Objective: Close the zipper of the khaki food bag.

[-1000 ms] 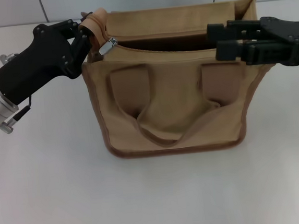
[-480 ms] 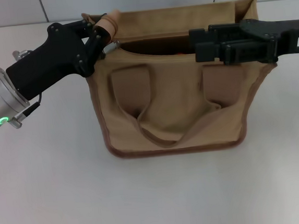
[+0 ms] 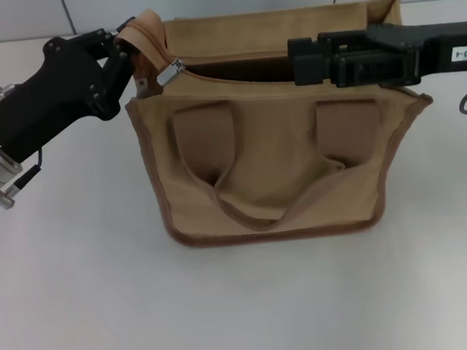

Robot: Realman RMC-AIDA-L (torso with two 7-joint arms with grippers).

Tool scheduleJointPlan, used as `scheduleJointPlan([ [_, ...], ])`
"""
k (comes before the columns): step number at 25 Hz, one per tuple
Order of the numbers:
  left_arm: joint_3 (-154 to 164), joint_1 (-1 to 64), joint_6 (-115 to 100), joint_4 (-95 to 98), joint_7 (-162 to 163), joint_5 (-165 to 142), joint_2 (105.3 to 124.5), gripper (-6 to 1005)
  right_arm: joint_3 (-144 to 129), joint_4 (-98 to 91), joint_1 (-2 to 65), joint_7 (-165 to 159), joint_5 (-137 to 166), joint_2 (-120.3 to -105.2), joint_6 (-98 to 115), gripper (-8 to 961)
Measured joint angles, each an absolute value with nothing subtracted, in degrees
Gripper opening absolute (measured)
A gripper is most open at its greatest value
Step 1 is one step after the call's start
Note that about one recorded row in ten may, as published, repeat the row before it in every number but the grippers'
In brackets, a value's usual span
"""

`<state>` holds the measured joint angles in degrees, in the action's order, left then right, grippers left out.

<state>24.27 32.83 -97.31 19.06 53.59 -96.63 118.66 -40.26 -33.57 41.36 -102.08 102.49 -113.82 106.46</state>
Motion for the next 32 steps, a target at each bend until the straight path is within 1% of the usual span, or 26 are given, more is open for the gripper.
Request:
scheduleJointPlan([
  [9,24.3,31.0,-97.8,19.0,53.0,-95.0,118.66,18,-40.7,-33.6,44.0,-113.6,102.5,-113.81,105.4,688],
  [16,24.3,30.8,-98.5,17.5,52.2,-93.5,118.83,18,-41.5,-33.1,45.0,-127.0,102.3,-113.91,103.4,651],
  [17,24.3,30.8,-98.5,17.3,52.0,-93.3,118.82,18,-41.4,-32.9,45.1,-128.9,102.2,-114.03,102.9,623],
  [18,24.3,30.8,-98.5,16.9,51.6,-93.0,118.81,18,-41.3,-32.7,45.1,-130.9,102.1,-114.21,102.4,596],
  [24,24.3,31.3,-98.3,15.3,50.1,-91.3,118.92,18,-41.1,-32.4,45.1,-138.8,101.1,-116.8,99.0,430],
  [29,24.3,31.5,-98.1,13.8,49.6,-88.9,118.96,18,-41.5,-32.1,45.7,-142.2,101.0,-118.18,95.3,404],
  [32,24.3,32.2,-98.2,12.2,48.4,-88.0,119.04,18,-41.7,-30.5,46.5,-142.8,101.0,-118.63,93.2,405],
])
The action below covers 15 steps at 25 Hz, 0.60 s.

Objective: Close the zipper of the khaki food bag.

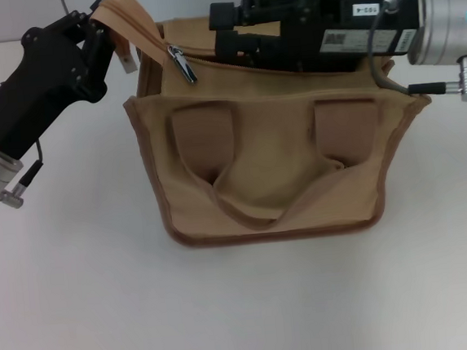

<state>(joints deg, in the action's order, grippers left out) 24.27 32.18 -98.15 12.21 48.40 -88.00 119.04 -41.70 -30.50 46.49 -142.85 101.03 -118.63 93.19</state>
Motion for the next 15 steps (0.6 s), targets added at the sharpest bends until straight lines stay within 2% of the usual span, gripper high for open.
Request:
scheduleJointPlan([
  [15,24.7,33.5,-97.1,11.2,47.9,-87.9,119.04,18,-48.9,-33.2,48.2,-141.6,101.7,-118.13,87.6,404],
])
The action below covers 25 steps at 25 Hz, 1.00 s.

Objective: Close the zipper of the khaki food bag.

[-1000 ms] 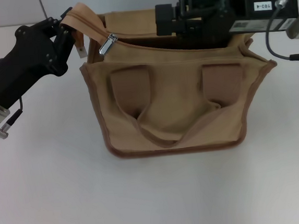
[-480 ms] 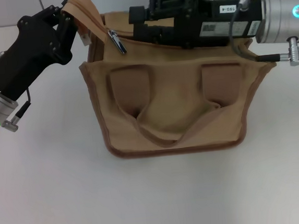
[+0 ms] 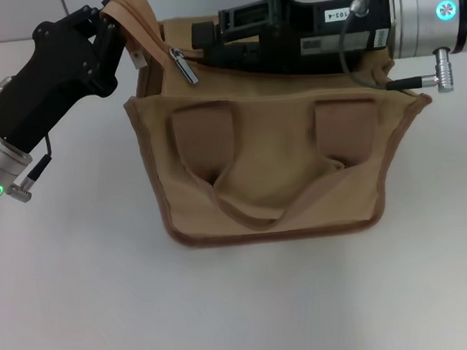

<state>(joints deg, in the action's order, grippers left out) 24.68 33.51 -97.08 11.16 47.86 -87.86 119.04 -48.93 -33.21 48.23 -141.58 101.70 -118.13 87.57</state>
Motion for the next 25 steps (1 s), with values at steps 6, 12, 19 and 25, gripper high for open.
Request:
scheduleJointPlan([
  [6,24.5,33.8,-96.9,11.2,48.1,-87.9,119.03,18,-51.5,-35.2,49.1,-141.2,101.7,-117.87,87.0,402],
  [12,24.5,34.2,-96.8,11.2,48.1,-87.9,119.08,18,-52.1,-36.7,49.5,-141.1,102.6,-117.86,86.9,400],
  [19,24.6,34.4,-96.7,11.2,48.2,-87.9,119.09,18,-53.0,-38.3,49.6,-141.1,103.9,-117.85,87.4,401],
  [25,24.6,34.8,-96.7,11.2,48.2,-87.9,119.09,19,-54.9,-39.3,49.8,-141.1,104.0,-117.85,87.3,400],
])
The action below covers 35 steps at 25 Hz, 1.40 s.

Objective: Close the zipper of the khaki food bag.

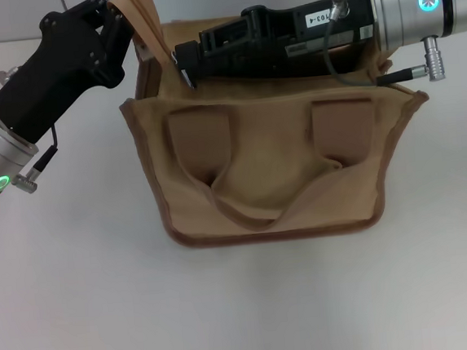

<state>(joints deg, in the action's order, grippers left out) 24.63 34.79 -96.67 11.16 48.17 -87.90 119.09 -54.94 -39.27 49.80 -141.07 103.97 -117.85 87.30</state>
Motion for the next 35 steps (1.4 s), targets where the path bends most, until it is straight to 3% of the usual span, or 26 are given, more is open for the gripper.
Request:
scheduleJointPlan([
  [25,25.3,38.4,-94.7,8.2,47.7,-88.5,119.1,19,-57.4,-39.3,51.8,-141.4,104.9,-118.21,86.2,392],
  [35,25.0,36.9,-95.4,8.4,48.1,-88.1,118.89,19,-57.4,-39.4,51.5,-141.3,105.1,-118.09,86.3,362],
])
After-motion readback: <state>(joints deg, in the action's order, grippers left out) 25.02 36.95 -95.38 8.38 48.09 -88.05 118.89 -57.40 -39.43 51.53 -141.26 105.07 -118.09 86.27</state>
